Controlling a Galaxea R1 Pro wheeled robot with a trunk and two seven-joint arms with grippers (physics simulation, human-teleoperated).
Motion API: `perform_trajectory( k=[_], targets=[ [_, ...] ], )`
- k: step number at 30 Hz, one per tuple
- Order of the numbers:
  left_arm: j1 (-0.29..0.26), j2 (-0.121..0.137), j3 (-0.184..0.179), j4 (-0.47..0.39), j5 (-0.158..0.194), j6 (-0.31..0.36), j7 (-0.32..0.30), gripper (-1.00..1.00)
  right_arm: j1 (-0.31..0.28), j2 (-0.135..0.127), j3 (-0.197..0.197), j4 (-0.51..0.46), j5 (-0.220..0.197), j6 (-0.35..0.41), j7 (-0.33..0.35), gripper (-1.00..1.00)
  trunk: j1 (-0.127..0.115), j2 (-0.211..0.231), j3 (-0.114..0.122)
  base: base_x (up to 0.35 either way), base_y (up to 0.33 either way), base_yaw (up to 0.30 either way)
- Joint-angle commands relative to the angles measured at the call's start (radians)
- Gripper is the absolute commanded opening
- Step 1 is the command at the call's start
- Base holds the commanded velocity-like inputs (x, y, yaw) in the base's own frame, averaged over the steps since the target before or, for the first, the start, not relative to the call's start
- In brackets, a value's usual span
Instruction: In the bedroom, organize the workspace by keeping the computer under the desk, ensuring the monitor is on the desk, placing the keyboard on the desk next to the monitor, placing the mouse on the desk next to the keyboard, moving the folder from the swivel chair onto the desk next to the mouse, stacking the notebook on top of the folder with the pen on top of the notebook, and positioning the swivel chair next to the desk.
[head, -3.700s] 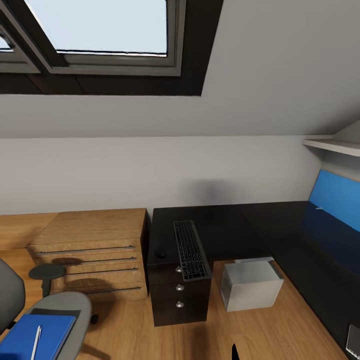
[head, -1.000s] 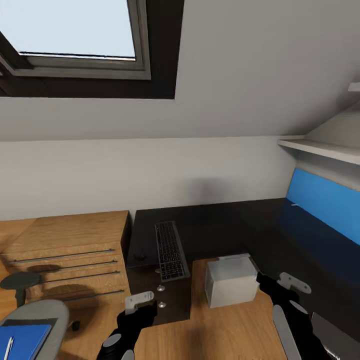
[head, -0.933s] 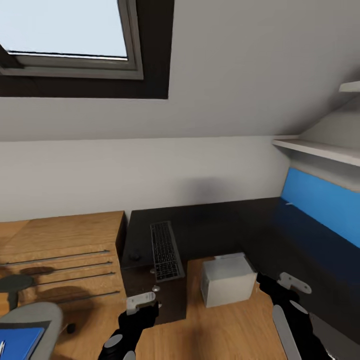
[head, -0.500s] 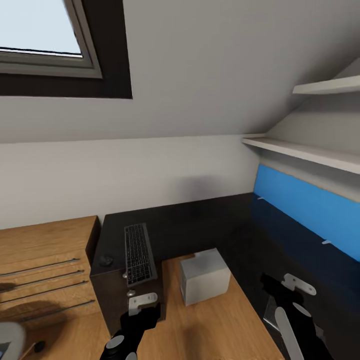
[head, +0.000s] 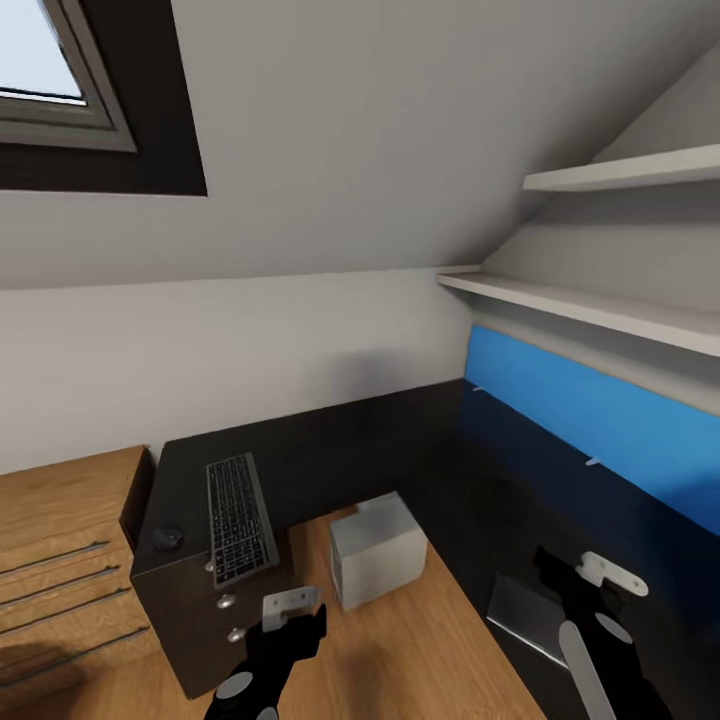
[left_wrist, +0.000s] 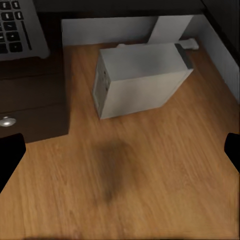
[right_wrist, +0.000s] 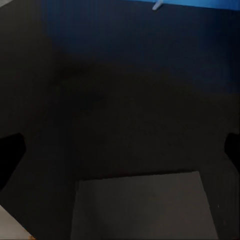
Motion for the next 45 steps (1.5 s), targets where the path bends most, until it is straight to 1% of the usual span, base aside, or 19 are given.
perform_trajectory(
  k=[1,4,5,7,8,11,12,14,20,23,24,26,27,30,34,35,38,40,45],
  targets=[
    [-0.001,0.000,-0.002,-0.002,0.009,0.002,0.008,1.00,-0.001,-0.001,0.001,-0.001,-0.006,0.002,-0.005,1.00,0.001,-0.002,-0.001,0.000,0.000,-0.245],
    [-0.001,0.000,-0.008,-0.006,0.010,0.002,0.008,1.00,-0.001,-0.004,-0.002,-0.001,-0.007,-0.004,-0.005,1.00,0.001,-0.002,-0.001,0.000,0.000,-0.132],
    [-0.001,0.000,-0.025,-0.023,0.011,0.004,0.008,1.00,-0.001,-0.004,-0.003,0.001,-0.006,-0.034,-0.005,1.00,0.001,-0.002,-0.001,0.000,0.000,-0.023],
    [0.000,0.000,-0.037,-0.041,0.011,0.006,0.008,1.00,-0.001,-0.007,-0.003,0.018,-0.004,-0.065,-0.005,1.00,0.001,-0.002,-0.001,0.000,0.000,-0.015],
    [0.006,0.000,-0.051,-0.056,0.012,0.007,0.008,1.00,-0.003,-0.025,-0.003,0.066,-0.001,-0.098,-0.005,1.00,0.001,-0.002,-0.001,0.000,0.000,-0.005],
    [0.009,0.000,-0.058,-0.061,0.012,0.008,0.008,1.00,-0.012,-0.050,-0.003,0.127,-0.001,-0.114,-0.005,1.00,0.001,-0.002,-0.001,0.000,0.000,-0.003],
    [0.011,-0.001,-0.061,-0.063,0.013,0.008,0.008,1.00,-0.028,-0.068,-0.003,0.177,-0.001,-0.121,-0.005,1.00,0.001,-0.002,-0.001,0.000,0.000,-0.002],
    [0.012,-0.001,-0.063,-0.065,0.014,0.008,0.008,1.00,-0.057,-0.084,-0.002,0.231,-0.001,-0.130,-0.005,1.00,0.001,-0.002,-0.001,0.000,0.000,-0.001],
    [0.013,-0.003,-0.066,-0.065,0.014,0.008,0.008,1.00,-0.205,-0.113,-0.001,0.445,0.001,-0.198,-0.005,1.00,0.001,-0.002,-0.001,0.000,0.000,0.000],
    [0.013,-0.004,-0.066,-0.065,0.015,0.008,0.008,1.00,-0.301,-0.123,0.001,0.581,0.009,-0.247,-0.005,1.00,0.012,-0.023,-0.011,0.000,0.000,0.000],
    [0.013,-0.004,-0.067,-0.064,0.014,0.008,0.008,1.00,-0.372,-0.133,0.003,0.681,0.023,-0.279,-0.005,1.00,0.016,-0.030,-0.014,0.000,0.000,0.000],
    [0.013,-0.004,-0.067,-0.064,0.014,0.008,0.008,1.00,-0.435,-0.143,0.003,0.767,0.038,-0.307,-0.004,1.00,0.024,-0.044,-0.020,0.000,0.000,0.000],
    [0.013,-0.004,-0.067,-0.064,0.014,0.008,0.008,1.00,-0.491,-0.155,0.003,0.843,0.051,-0.332,0.001,1.00,0.027,-0.051,-0.023,0.000,0.000,0.000],
    [0.013,-0.004,-0.067,-0.063,0.013,0.008,0.009,1.00,-0.549,-0.170,0.003,0.924,0.062,-0.362,0.018,1.00,0.039,-0.072,-0.033,0.000,0.000,0.000],
    [0.013,-0.004,-0.067,-0.063,0.013,0.008,0.010,1.00,-0.585,-0.179,0.000,0.977,0.065,-0.388,0.037,1.00,0.054,-0.100,-0.045,0.000,0.000,0.000],
    [0.013,-0.004,-0.067,-0.062,0.012,0.007,0.010,1.00,-0.602,-0.181,-0.007,1.003,0.058,-0.400,0.046,1.00,0.058,-0.107,-0.048,0.000,0.000,0.000],
    [0.013,-0.004,-0.067,-0.061,0.012,0.007,0.010,1.00,-0.606,-0.178,-0.018,1.013,0.033,-0.400,0.050,1.00,0.070,-0.128,-0.058,0.000,0.000,0.000],
    [0.013,-0.004,-0.067,-0.061,0.011,0.007,0.010,1.00,-0.608,-0.175,-0.021,1.017,0.022,-0.399,0.051,1.00,0.077,-0.142,-0.064,0.000,0.000,0.000],
    [0.013,-0.005,-0.067,-0.060,0.010,0.005,0.011,1.00,-0.610,-0.151,-0.029,1.023,0.002,-0.395,0.049,1.00,0.096,-0.177,-0.080,0.000,0.000,0.000]
  ],
)
